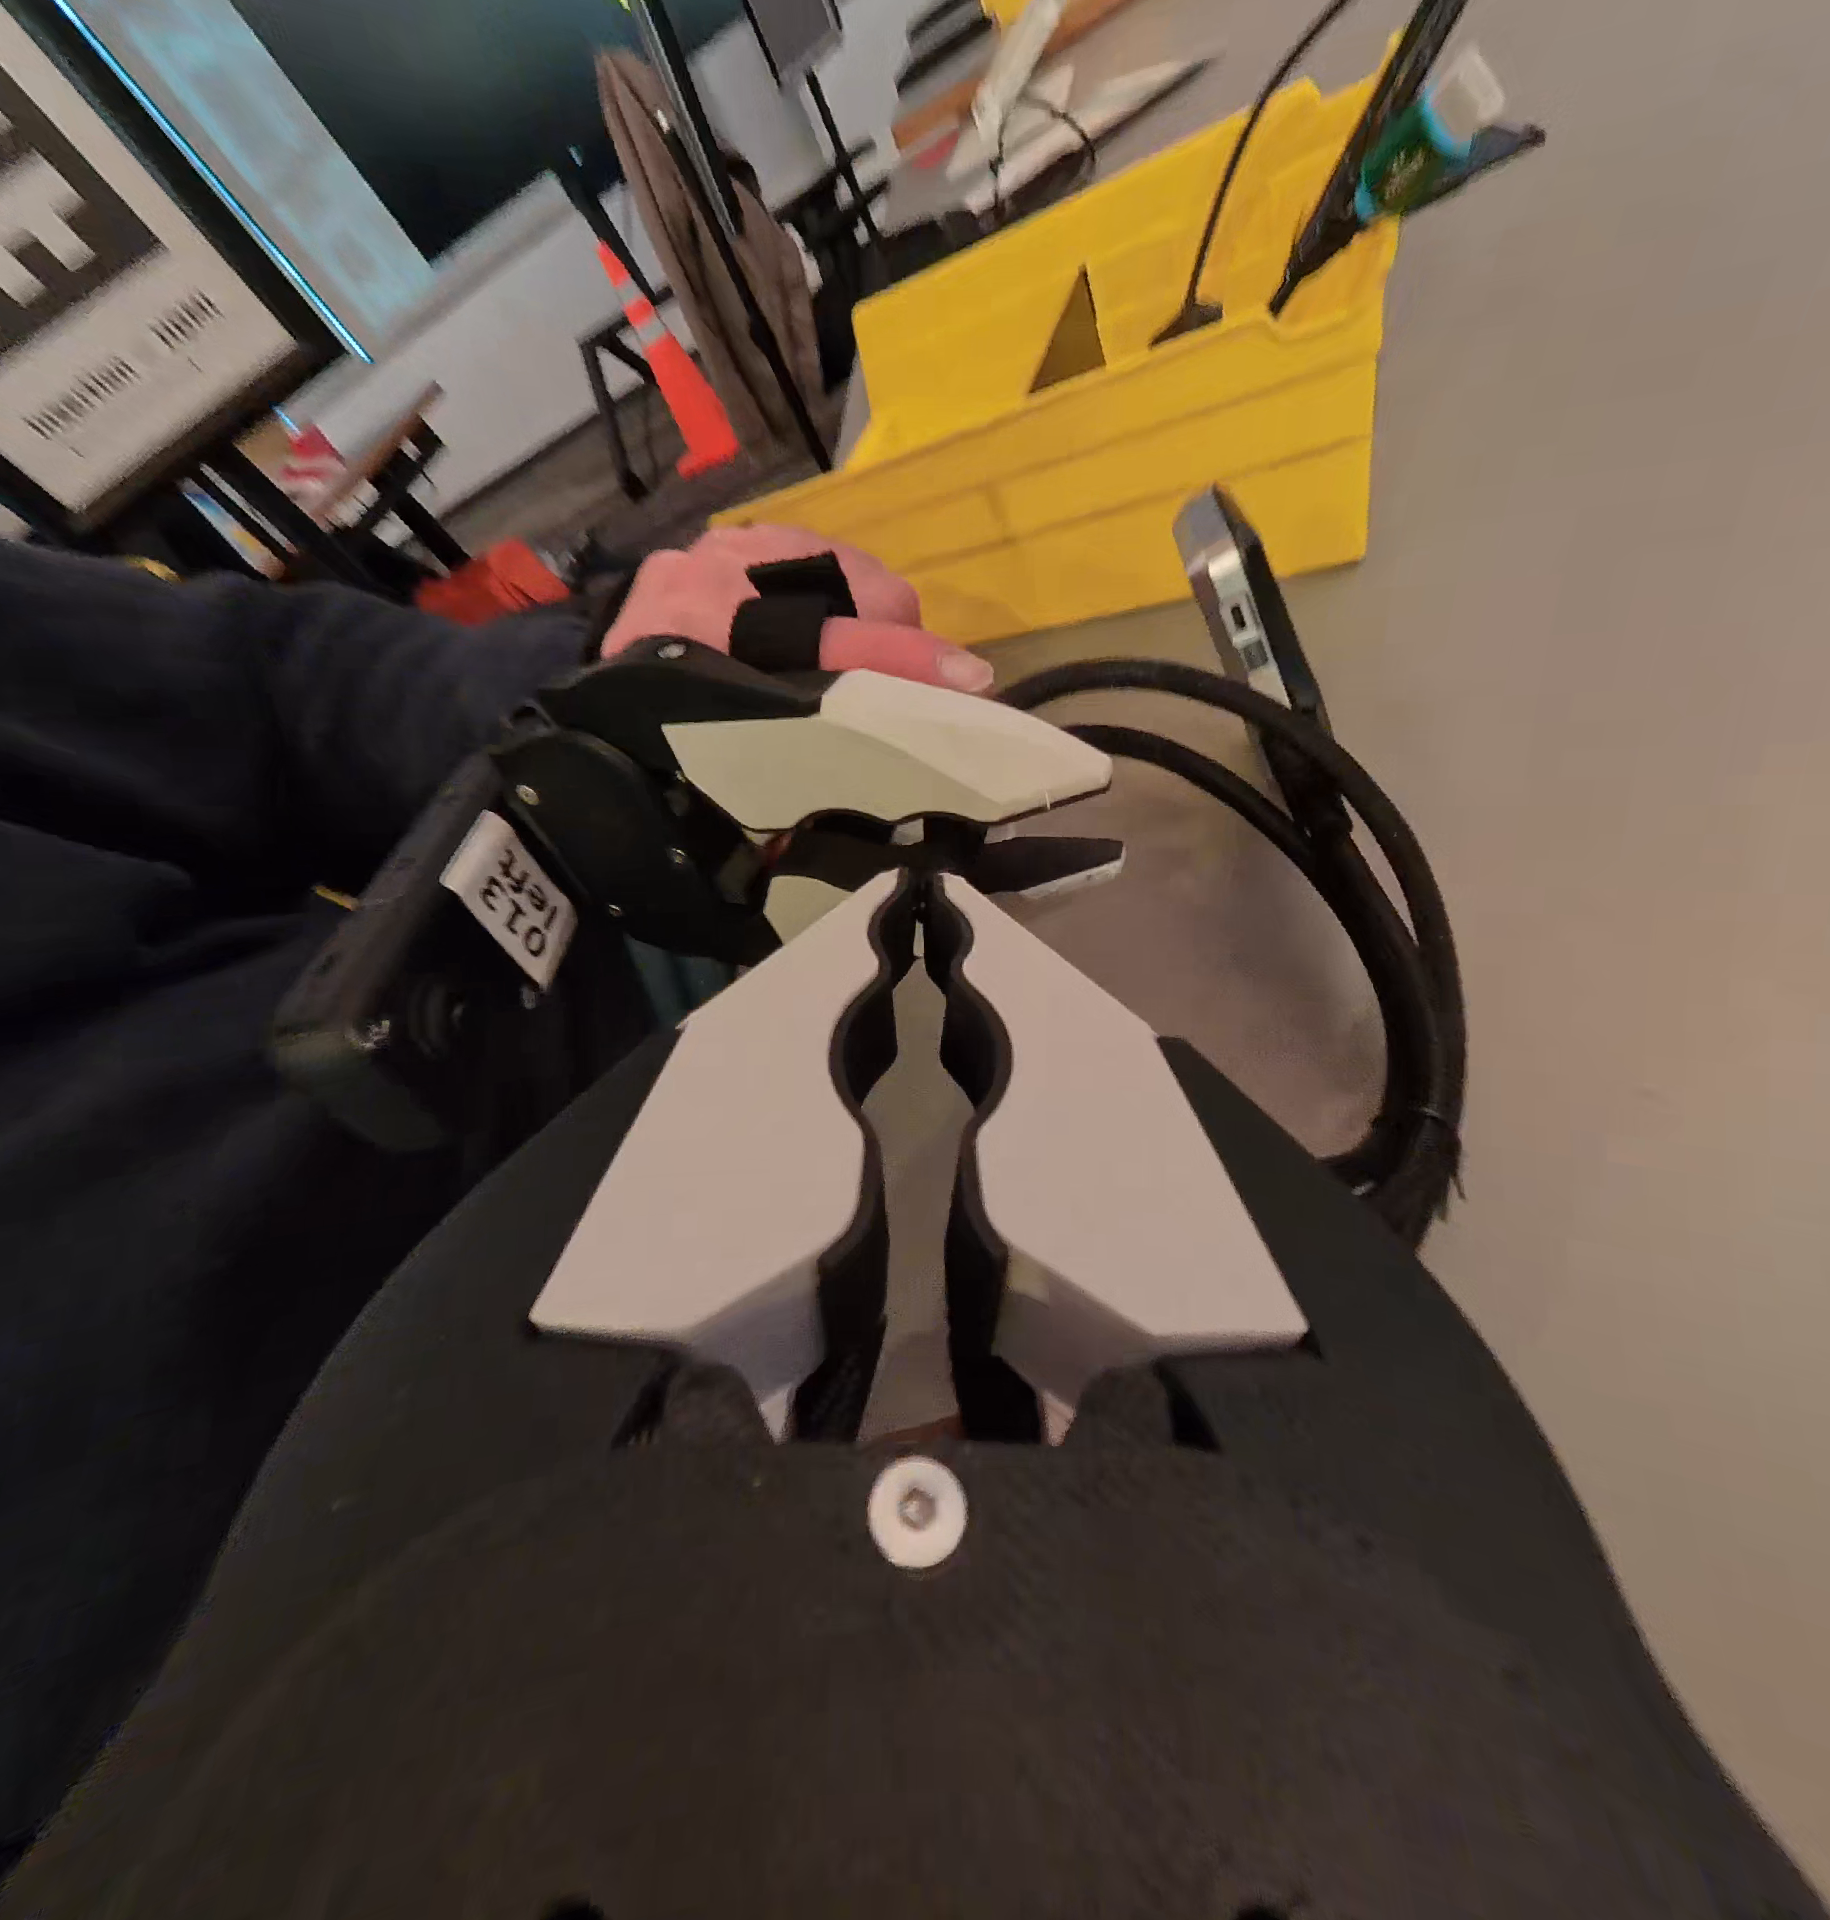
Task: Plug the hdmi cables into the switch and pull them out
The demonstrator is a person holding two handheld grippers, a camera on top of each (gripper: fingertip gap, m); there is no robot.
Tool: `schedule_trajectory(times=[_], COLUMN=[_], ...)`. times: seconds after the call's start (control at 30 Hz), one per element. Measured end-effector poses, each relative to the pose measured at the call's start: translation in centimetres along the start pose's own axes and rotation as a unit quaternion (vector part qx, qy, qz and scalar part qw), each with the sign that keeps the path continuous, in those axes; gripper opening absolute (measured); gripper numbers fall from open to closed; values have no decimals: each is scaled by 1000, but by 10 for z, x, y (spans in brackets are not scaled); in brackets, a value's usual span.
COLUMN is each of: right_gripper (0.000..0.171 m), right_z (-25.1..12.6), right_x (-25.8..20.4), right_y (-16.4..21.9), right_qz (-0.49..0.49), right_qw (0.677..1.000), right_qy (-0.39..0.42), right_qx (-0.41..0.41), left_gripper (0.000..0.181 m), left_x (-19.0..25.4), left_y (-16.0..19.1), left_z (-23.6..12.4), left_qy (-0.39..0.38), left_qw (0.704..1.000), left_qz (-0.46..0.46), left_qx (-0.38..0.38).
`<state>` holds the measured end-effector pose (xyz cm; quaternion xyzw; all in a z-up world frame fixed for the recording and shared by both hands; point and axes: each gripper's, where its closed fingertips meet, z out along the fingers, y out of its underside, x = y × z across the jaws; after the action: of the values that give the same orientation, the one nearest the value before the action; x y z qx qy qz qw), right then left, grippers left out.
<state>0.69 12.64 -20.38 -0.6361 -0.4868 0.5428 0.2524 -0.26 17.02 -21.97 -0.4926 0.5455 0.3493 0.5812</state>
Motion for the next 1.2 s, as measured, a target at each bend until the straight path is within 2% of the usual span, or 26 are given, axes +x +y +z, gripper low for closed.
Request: schedule_trajectory(times=[0.17,0.3,0.4,0.5,0.6,0.67,0.7,0.77,0.87,0.97,1.07,1.13,1.2], right_gripper=[0,0,0,0,0,0,0,0,0,0,0,0,0], right_z=[-6,-7,-8,-7,-7,-9,-9,-11,-23,-37,-41,-44,-47], right_x=[-11,-11,-14,-21,-32,-45,-53,-66,-69,-63,-50,-41,-32], right_y=[-26,-32,-33,-34,-39,-49,-55,-69,-95,-116,-119,-120,-121], right_qz=[2,-53,-145,-314,-473,-534,-547,-525,-435,-333,-278,-250,-228], right_qw=[999,997,983,934,856,819,814,841,900,938,951,957,962], right_qy=[-32,-1,27,59,86,91,85,53,15,-12,-8,5,22], right_qx=[21,-47,-106,-159,-192,-190,-176,-118,-2,101,133,143,151], left_gripper=[8,7,7,7,7,7,7,7,6,7,8,13,33], left_x=[-31,-35,-32,-29,-29,-33,-37,-50,-72,-94,-96,-99,-109], left_y=[-3,-4,-6,-9,-14,-21,-25,-36,-44,-53,-57,-57,-50], left_z=[6,11,8,-4,-20,-35,-41,-53,-51,-37,-19,-5,13], left_qy=[3,99,192,288,389,464,491,543,578,550,495,431,327], left_qw=[998,991,974,947,909,871,853,815,778,774,797,828,875], left_qz=[13,49,75,84,72,44,36,4,-59,-132,-173,-206,-238], left_qx=[55,80,94,111,135,155,170,202,238,283,300,295,267])
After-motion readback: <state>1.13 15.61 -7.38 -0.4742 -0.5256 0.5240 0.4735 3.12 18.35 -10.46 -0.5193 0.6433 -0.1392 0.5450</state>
